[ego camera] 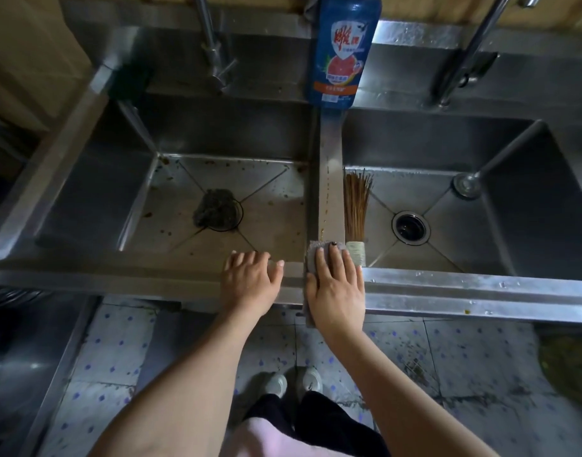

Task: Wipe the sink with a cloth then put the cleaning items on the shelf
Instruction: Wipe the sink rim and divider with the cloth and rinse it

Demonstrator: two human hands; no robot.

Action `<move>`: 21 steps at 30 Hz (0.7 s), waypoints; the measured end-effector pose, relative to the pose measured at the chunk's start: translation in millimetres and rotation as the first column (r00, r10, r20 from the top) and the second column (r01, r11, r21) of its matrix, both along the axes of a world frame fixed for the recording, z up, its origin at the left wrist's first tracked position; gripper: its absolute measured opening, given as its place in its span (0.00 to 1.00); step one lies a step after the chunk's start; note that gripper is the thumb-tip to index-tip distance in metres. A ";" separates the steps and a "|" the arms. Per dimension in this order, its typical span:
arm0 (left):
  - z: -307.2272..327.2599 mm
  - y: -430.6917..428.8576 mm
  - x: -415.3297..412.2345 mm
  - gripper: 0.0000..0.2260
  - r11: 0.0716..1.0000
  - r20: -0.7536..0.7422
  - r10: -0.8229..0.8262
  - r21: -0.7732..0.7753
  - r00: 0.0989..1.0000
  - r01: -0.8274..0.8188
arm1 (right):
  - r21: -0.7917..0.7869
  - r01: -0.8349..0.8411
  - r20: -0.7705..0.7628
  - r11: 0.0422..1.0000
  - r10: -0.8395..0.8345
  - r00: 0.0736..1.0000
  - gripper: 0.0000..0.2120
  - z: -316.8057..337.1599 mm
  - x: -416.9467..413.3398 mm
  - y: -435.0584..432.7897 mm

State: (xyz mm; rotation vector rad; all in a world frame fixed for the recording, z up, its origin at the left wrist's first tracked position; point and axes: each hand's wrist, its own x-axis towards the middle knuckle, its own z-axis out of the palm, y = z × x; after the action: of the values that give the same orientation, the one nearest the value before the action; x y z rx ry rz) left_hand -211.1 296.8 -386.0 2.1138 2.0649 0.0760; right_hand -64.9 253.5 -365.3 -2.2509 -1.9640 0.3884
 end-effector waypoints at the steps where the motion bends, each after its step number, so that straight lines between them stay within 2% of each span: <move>1: 0.3 -0.3 0.3 0.19 1.000 0.002 0.003 0.002 1.000 -0.003 | -0.014 -0.002 -0.002 1.000 0.002 1.000 0.26 -0.5 0.4 3.1; 8: 4.3 -0.9 0.5 0.18 1.000 -0.014 -0.006 -0.005 1.000 0.006 | -0.099 -0.071 -0.055 0.993 0.066 0.996 0.25 4.5 14.3 29.9; 13: 5.7 -1.8 1.2 0.18 1.000 -0.001 0.005 -0.004 1.000 -0.005 | -0.061 -0.124 -0.031 0.990 0.123 0.992 0.24 9.0 19.2 5.0; 17: 5.7 -1.8 1.8 0.18 1.000 -0.002 0.010 -0.003 1.000 -0.010 | -0.064 -0.108 -0.041 0.992 0.106 0.994 0.24 8.8 23.3 -17.9; 21: 4.0 -1.1 1.0 0.18 1.000 0.002 0.013 0.007 1.000 -0.013 | -0.065 -0.115 0.003 0.991 0.115 0.993 0.25 6.0 21.2 -9.3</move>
State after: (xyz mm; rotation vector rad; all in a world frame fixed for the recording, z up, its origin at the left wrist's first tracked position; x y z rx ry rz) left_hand -210.1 295.7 -382.0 2.1034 2.0807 0.0869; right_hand -43.7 244.1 -359.3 -2.1849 -2.1206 0.4642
